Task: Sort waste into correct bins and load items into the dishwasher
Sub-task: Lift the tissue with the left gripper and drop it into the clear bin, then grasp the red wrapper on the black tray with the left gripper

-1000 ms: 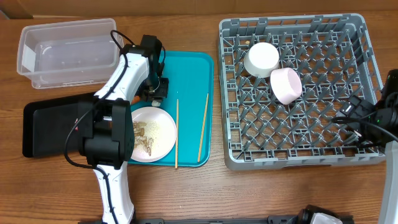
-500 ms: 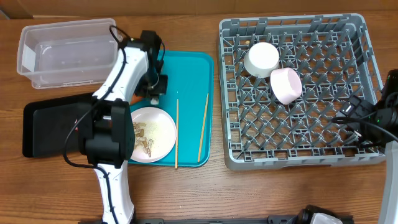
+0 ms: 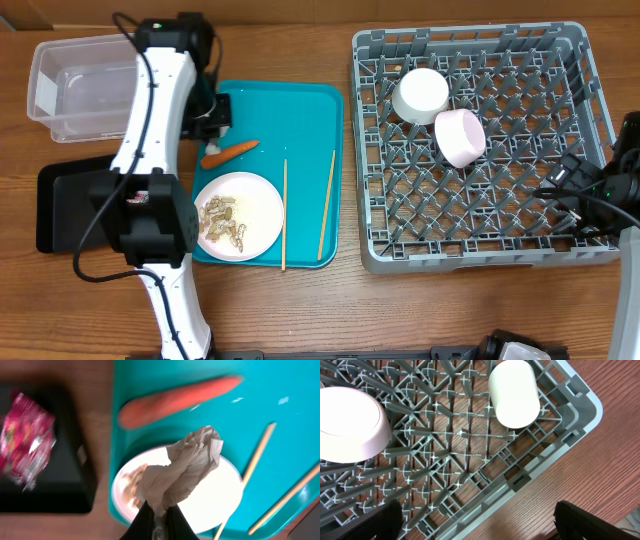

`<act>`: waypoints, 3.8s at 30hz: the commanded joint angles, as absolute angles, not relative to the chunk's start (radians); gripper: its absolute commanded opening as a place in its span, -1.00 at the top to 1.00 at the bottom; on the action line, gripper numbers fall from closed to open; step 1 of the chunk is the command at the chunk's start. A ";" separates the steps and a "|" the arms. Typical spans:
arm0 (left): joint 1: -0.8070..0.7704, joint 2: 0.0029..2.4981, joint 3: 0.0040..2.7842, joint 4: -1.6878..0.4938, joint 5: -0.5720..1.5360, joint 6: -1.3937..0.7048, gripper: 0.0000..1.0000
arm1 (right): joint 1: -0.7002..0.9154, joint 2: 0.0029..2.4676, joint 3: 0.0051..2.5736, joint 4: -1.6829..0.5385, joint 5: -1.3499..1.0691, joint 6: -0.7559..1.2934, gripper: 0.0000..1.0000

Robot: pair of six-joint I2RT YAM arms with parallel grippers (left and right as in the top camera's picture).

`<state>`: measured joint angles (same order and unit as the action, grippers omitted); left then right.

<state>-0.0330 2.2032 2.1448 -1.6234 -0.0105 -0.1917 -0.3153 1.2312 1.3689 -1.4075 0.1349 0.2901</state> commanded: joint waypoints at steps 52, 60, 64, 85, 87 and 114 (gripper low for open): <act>0.399 1.730 1.339 -0.936 -0.183 -0.337 0.92 | -0.320 1.219 1.387 -1.404 0.130 0.289 -1.00; 0.394 1.729 1.406 -0.886 -0.140 -0.286 0.92 | -0.320 1.219 1.387 -1.401 0.130 0.289 -1.00; 0.391 1.729 1.500 -0.793 -0.026 -0.269 0.92 | -0.320 1.219 1.387 -1.401 0.130 0.289 -1.00; 0.292 1.946 1.651 -0.388 0.094 -0.311 0.92 | -0.320 1.219 1.387 -1.409 0.126 0.289 -1.00; 0.289 1.977 1.655 -0.387 0.094 -0.311 0.92 | -0.320 1.219 1.387 -1.413 0.126 0.289 -1.00; 0.287 1.898 1.750 -1.332 -0.166 -0.207 -0.32 | -0.320 1.219 1.387 -1.424 0.126 0.288 -1.00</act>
<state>0.2939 1.8961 1.7878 -1.3327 -0.0315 -0.2207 -0.3153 1.2312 1.3689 -1.4284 0.1299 0.2874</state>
